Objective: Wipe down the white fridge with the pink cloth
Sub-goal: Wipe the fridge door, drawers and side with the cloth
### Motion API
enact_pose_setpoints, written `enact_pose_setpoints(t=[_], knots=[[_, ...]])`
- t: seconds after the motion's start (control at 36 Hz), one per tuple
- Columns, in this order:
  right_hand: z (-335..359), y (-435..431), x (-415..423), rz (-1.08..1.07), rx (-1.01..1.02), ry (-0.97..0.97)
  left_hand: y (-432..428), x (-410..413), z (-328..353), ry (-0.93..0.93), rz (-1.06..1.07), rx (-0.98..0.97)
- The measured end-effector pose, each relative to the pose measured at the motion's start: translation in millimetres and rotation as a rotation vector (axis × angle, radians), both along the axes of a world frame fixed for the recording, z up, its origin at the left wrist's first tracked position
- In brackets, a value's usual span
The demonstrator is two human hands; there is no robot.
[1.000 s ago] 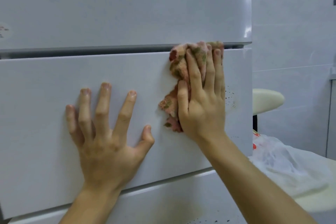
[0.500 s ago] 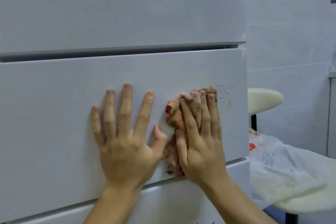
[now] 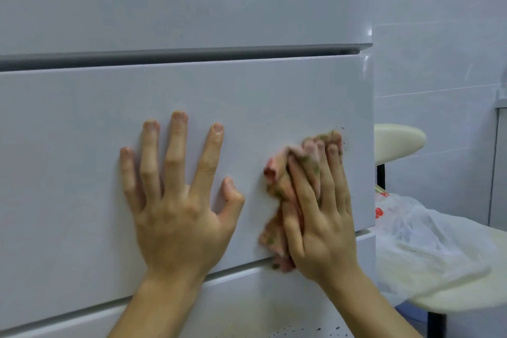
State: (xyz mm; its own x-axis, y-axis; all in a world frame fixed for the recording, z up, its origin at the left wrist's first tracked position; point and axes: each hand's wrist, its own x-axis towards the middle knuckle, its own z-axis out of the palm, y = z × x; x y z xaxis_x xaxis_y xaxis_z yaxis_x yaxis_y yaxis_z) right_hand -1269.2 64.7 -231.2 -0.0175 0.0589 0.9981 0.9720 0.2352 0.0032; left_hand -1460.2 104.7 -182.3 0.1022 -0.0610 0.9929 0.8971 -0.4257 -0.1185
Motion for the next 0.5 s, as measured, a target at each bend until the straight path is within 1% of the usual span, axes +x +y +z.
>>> enact_pose_setpoints(t=[0.08,0.17,0.25,0.36,0.42,0.5], knots=[[-9,-5,18,0.004,-0.044,-0.100,0,0,0,0.002,0.009,0.005],[10,-7,24,0.022,-0.044,-0.120,0,0,0,-0.001,0.009,0.000],[52,-2,26,0.028,0.004,-0.063,0,0,1,-0.004,-0.004,-0.001],[113,5,26,-0.006,0.095,0.082,-1,1,1,-0.012,-0.034,-0.009],[117,7,26,-0.025,0.105,0.104,-1,1,0,-0.011,-0.040,-0.013],[89,5,26,-0.038,0.087,0.146,-1,0,0,-0.004,-0.040,-0.011]])
